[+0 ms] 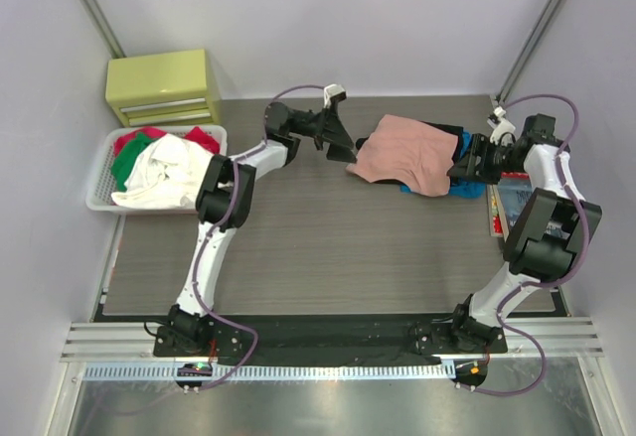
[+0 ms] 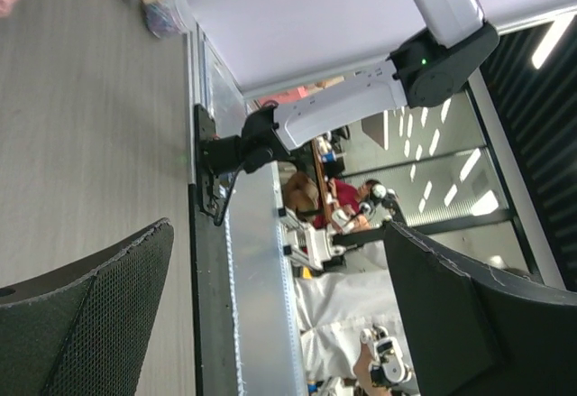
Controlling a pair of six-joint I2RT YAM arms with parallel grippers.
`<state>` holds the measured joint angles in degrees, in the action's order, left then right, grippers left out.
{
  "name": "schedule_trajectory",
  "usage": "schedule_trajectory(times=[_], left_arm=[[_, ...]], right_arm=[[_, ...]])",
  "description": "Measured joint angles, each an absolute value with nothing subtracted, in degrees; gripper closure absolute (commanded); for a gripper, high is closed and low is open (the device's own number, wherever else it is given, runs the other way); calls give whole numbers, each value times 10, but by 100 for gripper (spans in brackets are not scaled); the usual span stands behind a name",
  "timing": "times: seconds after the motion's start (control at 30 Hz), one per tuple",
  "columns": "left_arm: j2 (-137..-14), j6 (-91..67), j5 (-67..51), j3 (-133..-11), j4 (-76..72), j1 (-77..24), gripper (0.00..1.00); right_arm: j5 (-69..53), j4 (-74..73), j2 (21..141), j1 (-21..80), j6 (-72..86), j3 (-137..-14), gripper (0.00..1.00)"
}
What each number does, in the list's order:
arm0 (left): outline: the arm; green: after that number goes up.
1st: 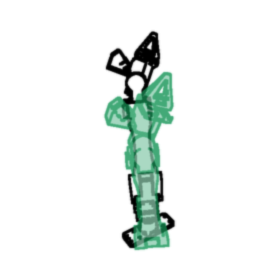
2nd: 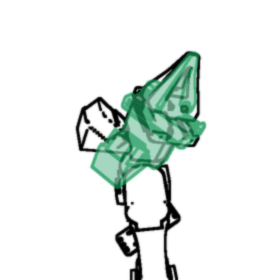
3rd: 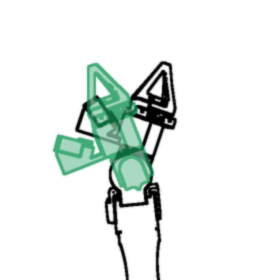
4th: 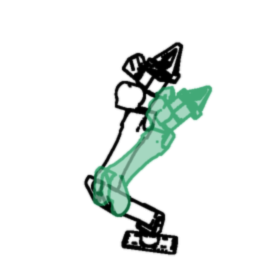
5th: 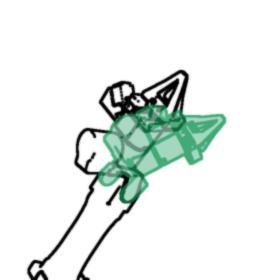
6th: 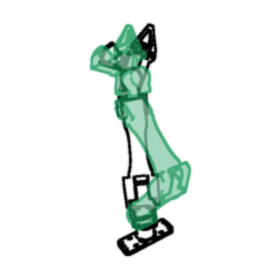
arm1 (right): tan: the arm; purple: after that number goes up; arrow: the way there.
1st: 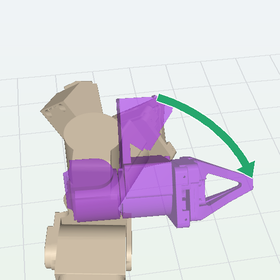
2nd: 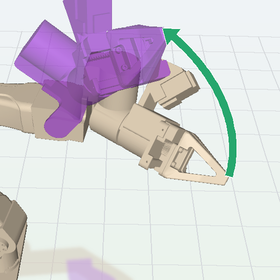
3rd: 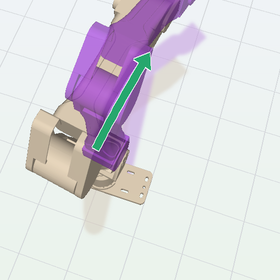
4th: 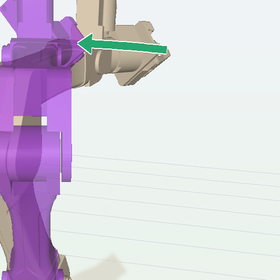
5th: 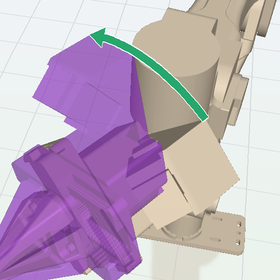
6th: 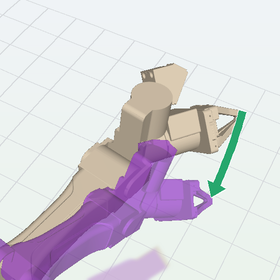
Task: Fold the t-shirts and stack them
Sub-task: Smooth out wrinkles on the folded tshirt
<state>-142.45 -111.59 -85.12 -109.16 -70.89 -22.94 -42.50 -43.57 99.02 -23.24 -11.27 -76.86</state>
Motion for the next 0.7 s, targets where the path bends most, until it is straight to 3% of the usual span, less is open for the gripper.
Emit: schedule_trajectory(times=[0.7], left_arm=[[-1435, -1144, -855, -1090, -741, -231, 0]], right_arm=[[-420, -430, 965, -183, -150, -733, 34]])
